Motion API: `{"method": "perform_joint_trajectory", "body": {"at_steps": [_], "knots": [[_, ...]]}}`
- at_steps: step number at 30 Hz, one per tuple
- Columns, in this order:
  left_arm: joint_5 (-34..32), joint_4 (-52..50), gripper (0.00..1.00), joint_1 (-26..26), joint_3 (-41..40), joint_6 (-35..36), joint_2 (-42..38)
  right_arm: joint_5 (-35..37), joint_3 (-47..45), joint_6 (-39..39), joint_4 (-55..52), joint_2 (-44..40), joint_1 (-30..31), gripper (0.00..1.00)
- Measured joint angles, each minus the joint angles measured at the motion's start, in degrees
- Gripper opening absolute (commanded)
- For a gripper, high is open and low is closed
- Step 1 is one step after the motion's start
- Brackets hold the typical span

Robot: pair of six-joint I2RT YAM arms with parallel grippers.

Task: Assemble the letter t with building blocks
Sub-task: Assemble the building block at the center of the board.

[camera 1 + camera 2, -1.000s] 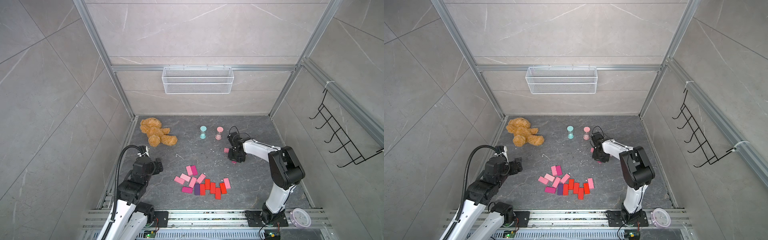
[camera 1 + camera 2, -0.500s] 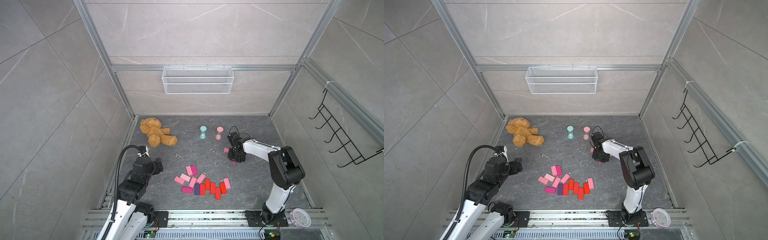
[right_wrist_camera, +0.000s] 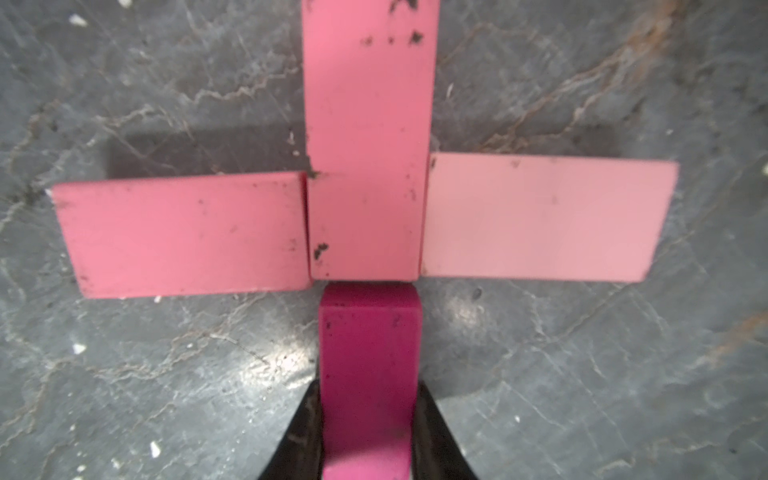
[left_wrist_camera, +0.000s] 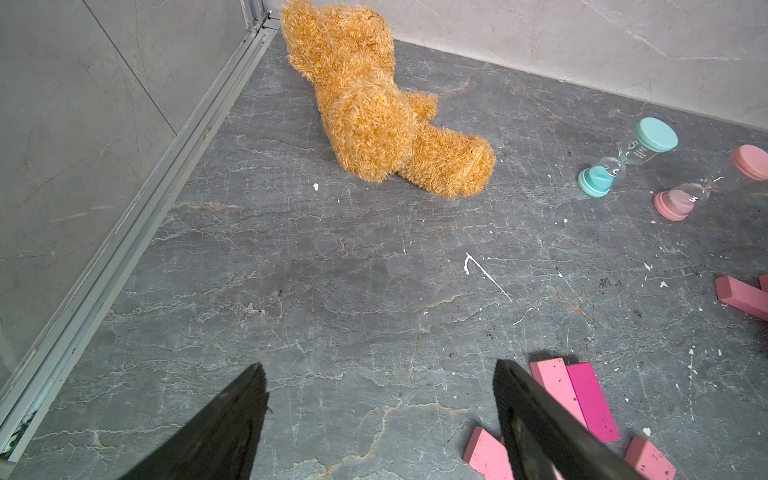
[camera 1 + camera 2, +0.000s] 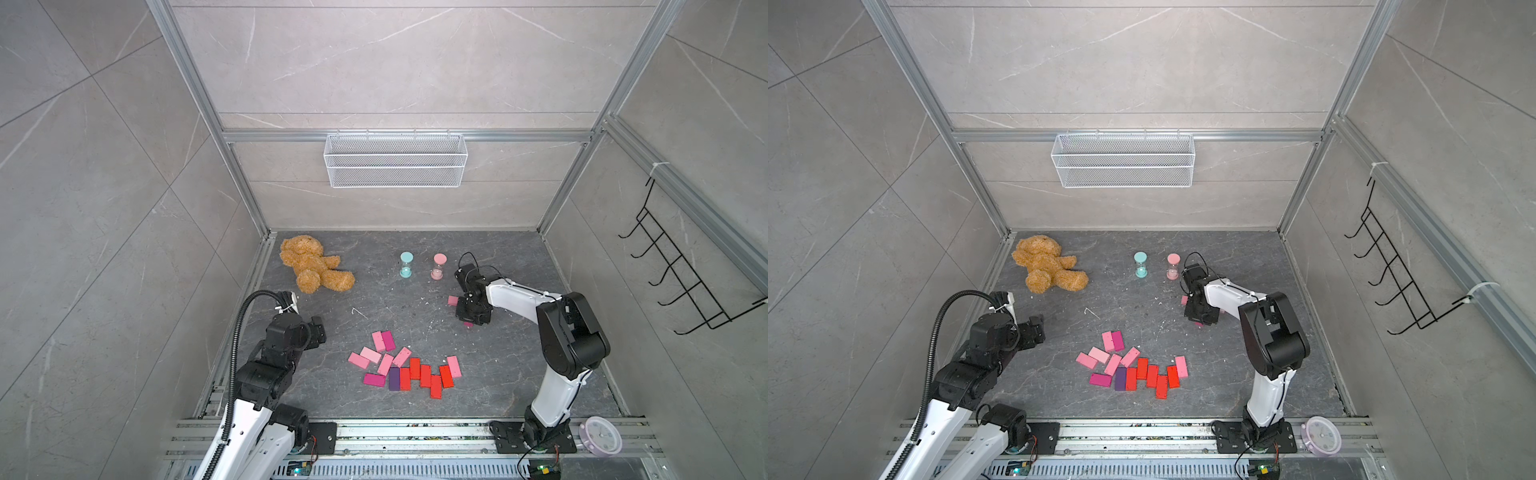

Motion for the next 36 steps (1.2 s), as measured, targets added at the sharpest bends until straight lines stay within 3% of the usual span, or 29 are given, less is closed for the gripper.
{"method": "perform_joint_trajectory", "body": {"at_steps": [6,17,30,36], "knots": [[-0.02,-0.02,0.88,0.00,0.00,0.00,0.00,0.02,0.00,0.02,0.15,0.00,-0.02,0.10],[-0.02,-0.02,0.88,0.00,0.00,0.00,0.00,0.26,0.02,0.02,2.14,0.22,-0.83,0.22],[0.00,-0.02,0.88,0.00,0.00,0.00,-0.13,-0.02,0.02,-0.39,3.80,0.44,-1.09,0.47],[0.00,-0.02,0.88,0.00,0.00,0.00,-0.13,-0.20,0.02,-0.37,4.13,0.44,-1.09,0.47]]}}
